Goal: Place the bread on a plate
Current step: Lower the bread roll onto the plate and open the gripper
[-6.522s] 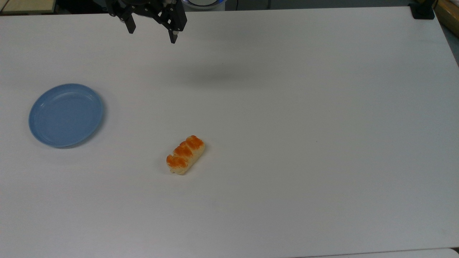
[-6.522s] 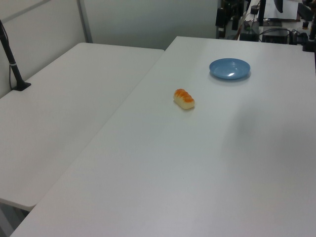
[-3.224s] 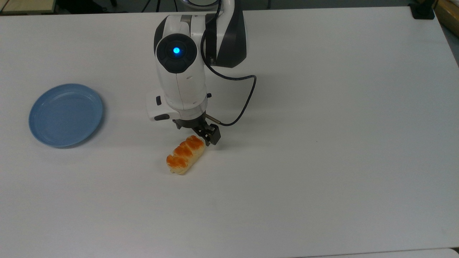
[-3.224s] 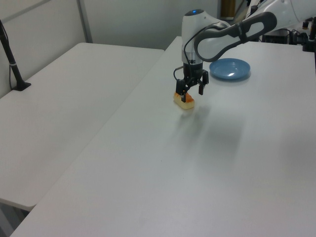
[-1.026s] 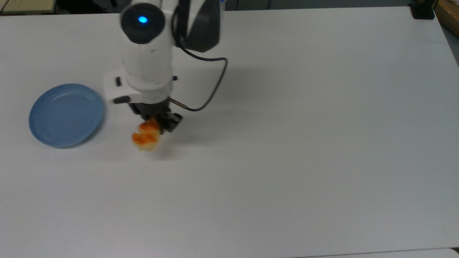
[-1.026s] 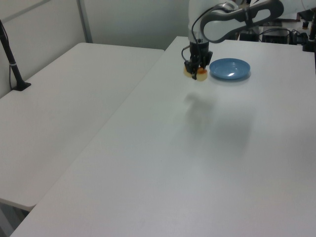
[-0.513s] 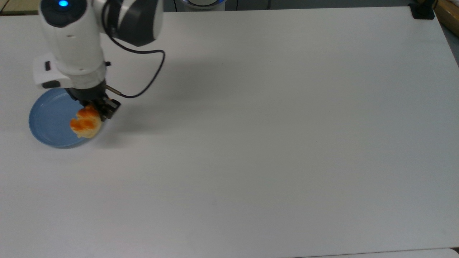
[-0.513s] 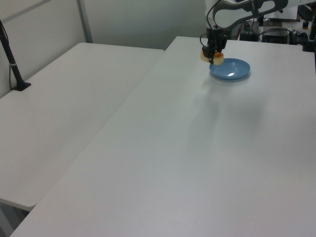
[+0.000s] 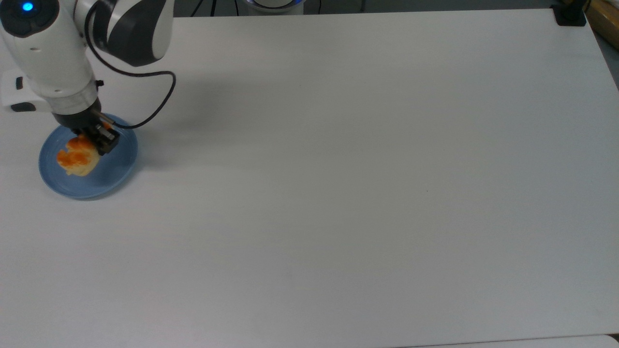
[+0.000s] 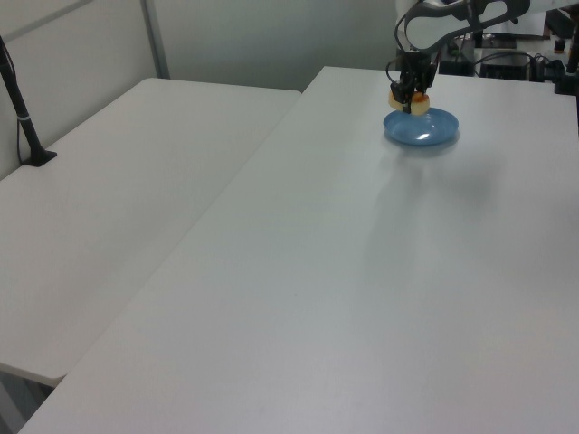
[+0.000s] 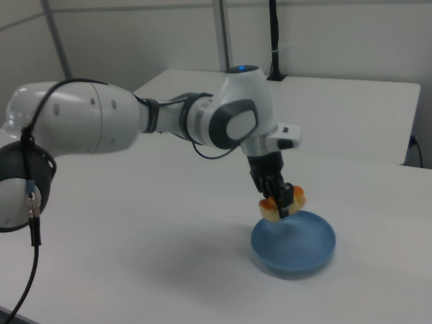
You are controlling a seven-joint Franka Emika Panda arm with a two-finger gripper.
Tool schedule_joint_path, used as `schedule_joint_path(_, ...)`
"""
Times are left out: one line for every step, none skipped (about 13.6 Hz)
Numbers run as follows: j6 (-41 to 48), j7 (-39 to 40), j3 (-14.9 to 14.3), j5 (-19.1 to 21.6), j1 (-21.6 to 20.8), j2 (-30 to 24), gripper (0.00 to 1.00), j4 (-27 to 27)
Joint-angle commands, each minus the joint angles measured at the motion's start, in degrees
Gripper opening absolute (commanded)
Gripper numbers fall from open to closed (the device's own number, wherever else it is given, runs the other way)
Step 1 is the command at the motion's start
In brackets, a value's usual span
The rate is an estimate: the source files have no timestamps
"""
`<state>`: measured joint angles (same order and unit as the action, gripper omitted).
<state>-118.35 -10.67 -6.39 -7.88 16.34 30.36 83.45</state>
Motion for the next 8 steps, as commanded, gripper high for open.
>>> schedule_joint_path(-5.65,0.56,0.32,0.05,0.80,2.59,0.43,0.93)
schedule_joint_path(-6.53,0.56,0.32,0.23,1.06,3.20,0.44,1.01)
schedule_joint_path(-7.76,0.47,0.32,1.10,1.50,3.91,0.46,1.01)
schedule_joint_path(-8.81,0.65,0.32,2.07,1.59,4.17,0.46,1.01)
schedule_joint_path(-9.61,0.65,0.32,2.60,1.85,4.44,0.47,1.01)
schedule_joint_path(-10.05,0.65,0.32,2.69,2.20,4.53,0.48,1.01)
schedule_joint_path(-10.49,0.65,0.32,2.78,2.29,5.05,0.53,1.01)
schedule_joint_path(-11.10,0.65,0.32,2.78,2.29,5.67,0.60,1.01)
